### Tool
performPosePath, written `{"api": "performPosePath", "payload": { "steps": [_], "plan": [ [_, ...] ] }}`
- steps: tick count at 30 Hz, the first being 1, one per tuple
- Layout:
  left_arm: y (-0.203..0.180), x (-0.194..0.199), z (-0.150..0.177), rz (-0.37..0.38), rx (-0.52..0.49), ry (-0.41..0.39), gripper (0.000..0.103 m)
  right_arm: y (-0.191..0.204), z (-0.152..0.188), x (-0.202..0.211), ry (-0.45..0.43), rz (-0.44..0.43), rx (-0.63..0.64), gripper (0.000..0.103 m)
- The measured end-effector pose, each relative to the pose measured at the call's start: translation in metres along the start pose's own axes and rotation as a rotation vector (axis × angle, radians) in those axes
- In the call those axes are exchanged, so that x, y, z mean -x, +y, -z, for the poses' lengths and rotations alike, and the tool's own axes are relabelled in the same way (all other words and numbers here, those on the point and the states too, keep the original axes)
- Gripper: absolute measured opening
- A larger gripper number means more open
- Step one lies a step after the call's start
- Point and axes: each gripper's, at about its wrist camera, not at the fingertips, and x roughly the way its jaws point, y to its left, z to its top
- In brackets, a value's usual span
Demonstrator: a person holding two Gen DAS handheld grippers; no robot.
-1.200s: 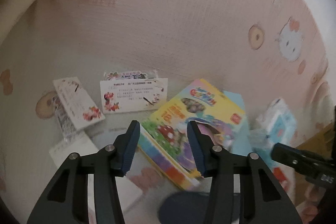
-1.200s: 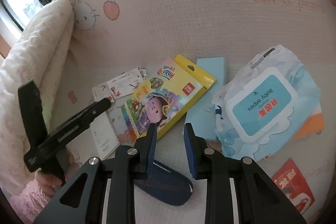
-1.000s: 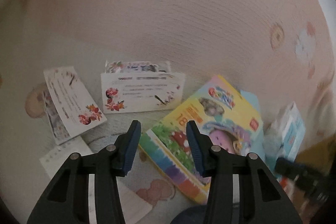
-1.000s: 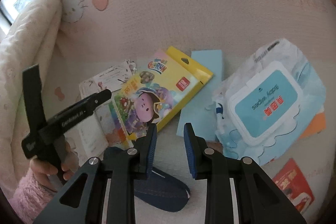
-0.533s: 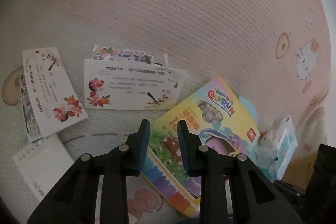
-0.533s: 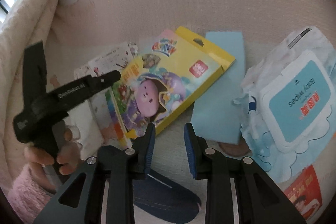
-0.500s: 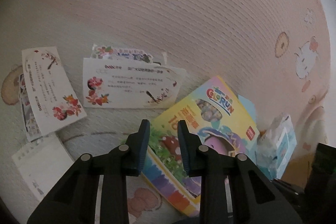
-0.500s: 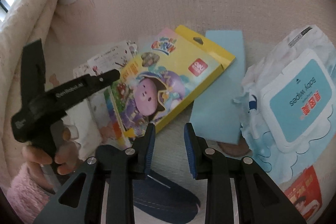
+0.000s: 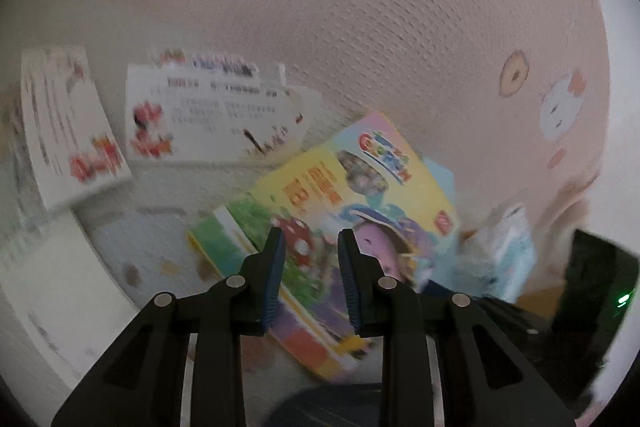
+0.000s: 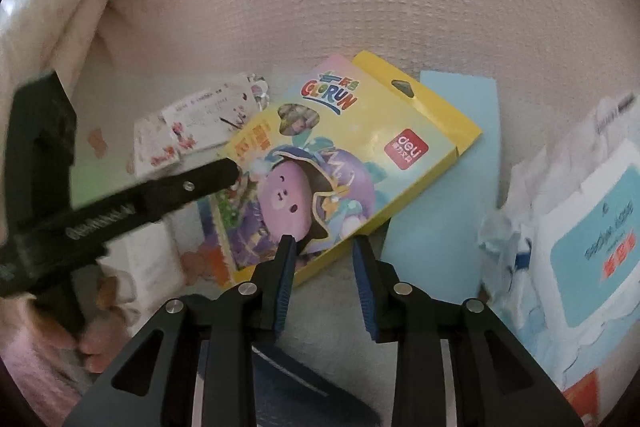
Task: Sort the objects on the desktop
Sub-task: 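Move the left gripper toward the yellow COLORUN pastel box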
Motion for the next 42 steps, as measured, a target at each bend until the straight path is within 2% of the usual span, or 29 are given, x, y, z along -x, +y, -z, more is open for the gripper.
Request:
{"api": "performPosePath", "payload": {
  "steps": [1, 4, 6, 7, 8, 10, 11, 12, 13, 15, 17, 19, 21, 25, 28, 32, 33, 34, 36, 39, 42],
  "plan": [
    [0.002, -0.003, 0.001, 0.056, 0.046, 0.017, 0.03, 0.002, -0.002, 0.0, 0.005, 0.015, 0.031, 0.028],
    [-0.004, -0.012, 0.005, 0.1, 0.093, 0.024, 0.029, 0.0, -0.009, 0.0, 0.015, 0.025, 0.049, 0.028],
    [-0.007, -0.011, 0.013, 0.084, 0.097, 0.017, 0.025, -0.004, -0.015, 0.002, 0.006, 0.035, 0.044, 0.028],
    [-0.01, -0.011, 0.012, 0.046, 0.104, 0.005, 0.025, -0.007, -0.017, 0.004, 0.002, 0.035, 0.036, 0.028],
    [-0.009, -0.005, 0.011, 0.014, 0.112, -0.02, 0.025, -0.012, -0.018, 0.007, -0.012, 0.024, 0.014, 0.028],
    [-0.007, 0.006, 0.006, -0.006, 0.121, -0.089, 0.028, -0.022, -0.017, 0.013, -0.04, -0.023, -0.044, 0.028],
    [-0.006, 0.01, 0.001, -0.009, 0.125, -0.12, 0.039, -0.026, -0.015, 0.016, -0.062, -0.049, -0.064, 0.028],
    [-0.004, 0.012, -0.004, -0.021, 0.129, -0.131, 0.059, -0.023, -0.015, 0.017, -0.07, -0.054, -0.067, 0.028],
    [-0.001, 0.012, -0.008, -0.04, 0.144, -0.14, 0.065, -0.021, -0.013, 0.019, -0.076, -0.059, -0.063, 0.029],
    [0.003, 0.009, -0.014, -0.048, 0.172, -0.142, 0.068, -0.016, -0.009, 0.022, -0.074, -0.067, -0.058, 0.031],
    [0.005, -0.001, -0.019, -0.05, 0.19, -0.112, 0.068, -0.01, -0.006, 0.02, -0.066, -0.086, -0.076, 0.037],
    [0.006, -0.012, -0.021, -0.052, 0.186, -0.074, 0.068, -0.011, 0.001, 0.021, -0.058, -0.099, -0.119, 0.056],
    [0.005, -0.021, -0.02, -0.043, 0.172, -0.045, 0.068, -0.012, 0.01, 0.022, -0.074, -0.115, -0.185, 0.066],
    [-0.014, -0.037, -0.018, -0.098, 0.086, -0.04, 0.068, -0.01, 0.017, 0.011, -0.045, -0.137, -0.231, 0.067],
    [-0.034, -0.049, -0.017, -0.136, 0.005, -0.024, 0.068, -0.006, 0.017, 0.012, -0.059, -0.126, -0.198, 0.067],
    [-0.054, -0.062, -0.011, -0.148, -0.087, 0.033, 0.063, -0.01, 0.021, 0.01, -0.094, -0.157, -0.237, 0.067],
    [-0.06, -0.065, -0.008, -0.146, -0.125, 0.054, 0.059, -0.011, 0.021, 0.007, -0.086, -0.172, -0.251, 0.064],
    [-0.066, -0.069, -0.005, -0.15, -0.149, 0.07, 0.059, -0.011, 0.021, 0.003, -0.076, -0.174, -0.253, 0.055],
    [-0.075, -0.072, 0.0, -0.156, -0.195, 0.063, 0.059, -0.009, 0.02, -0.005, -0.05, -0.141, -0.24, 0.05],
    [-0.078, -0.079, 0.0, -0.119, -0.161, 0.084, 0.058, -0.006, 0.023, -0.004, -0.077, -0.128, -0.251, 0.048],
    [-0.081, -0.086, -0.001, -0.069, -0.133, 0.115, 0.057, -0.017, 0.029, 0.004, -0.12, -0.162, -0.312, 0.044]
  ]
}}
